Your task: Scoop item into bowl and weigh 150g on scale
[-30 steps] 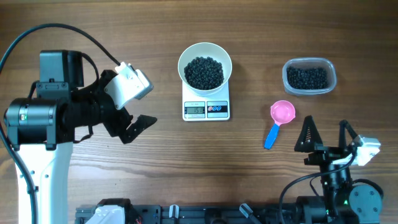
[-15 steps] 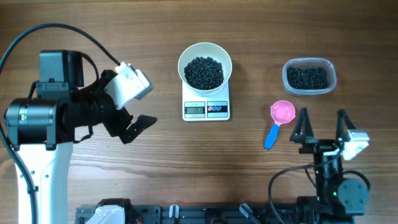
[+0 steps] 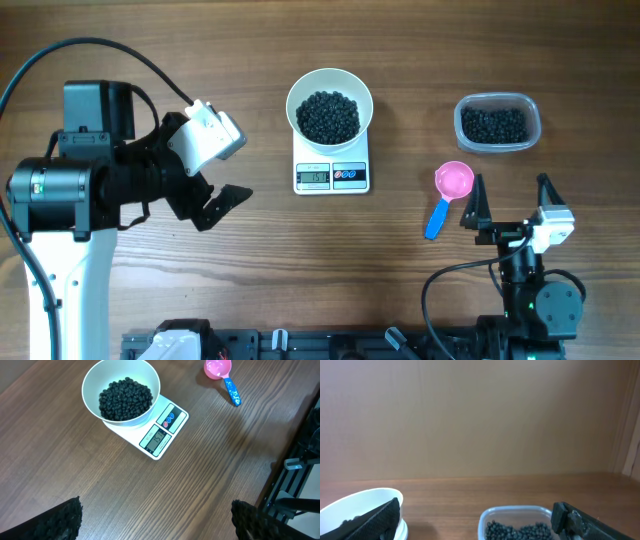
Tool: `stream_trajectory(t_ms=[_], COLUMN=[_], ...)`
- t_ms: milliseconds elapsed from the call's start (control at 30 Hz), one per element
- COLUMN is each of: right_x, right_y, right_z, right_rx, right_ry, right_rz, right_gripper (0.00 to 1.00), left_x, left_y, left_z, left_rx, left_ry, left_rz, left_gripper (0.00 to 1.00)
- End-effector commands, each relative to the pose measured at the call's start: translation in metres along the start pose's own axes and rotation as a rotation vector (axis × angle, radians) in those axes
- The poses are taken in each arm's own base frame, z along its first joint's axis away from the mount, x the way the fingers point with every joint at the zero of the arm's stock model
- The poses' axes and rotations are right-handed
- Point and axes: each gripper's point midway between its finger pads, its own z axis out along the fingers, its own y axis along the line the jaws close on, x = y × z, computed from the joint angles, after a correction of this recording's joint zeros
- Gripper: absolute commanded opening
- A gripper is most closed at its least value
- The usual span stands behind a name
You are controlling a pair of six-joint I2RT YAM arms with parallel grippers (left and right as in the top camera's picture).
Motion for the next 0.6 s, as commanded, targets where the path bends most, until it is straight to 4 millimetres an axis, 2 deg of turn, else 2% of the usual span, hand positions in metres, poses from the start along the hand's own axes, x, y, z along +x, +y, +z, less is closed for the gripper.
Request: stream_trajectory(t_ms=[0,367,567], right_x=[0.008,0.020,0.043], right_y=[0.004,0.006,0.005], right_z=[0.001,0.003,0.003], right_rx=[-0.025,-0.041,-0.038], right_ry=[-0.015,-0.041,0.055], right_rz=[-0.024,-0.024,-0.021], right_gripper=[1.00,1.00,1.00], left_x=[-0.002,-0.002,-0.002], left_y=[0.002,0.002,0.002], left_z=[-0.004,-0.004,-0.004], left_rx=[-0.015,-0.015,-0.015], left_ry=[-0.009,-0.009,-0.009], left_rz=[0.018,0.019,0.018], left_gripper=[1.00,1.00,1.00])
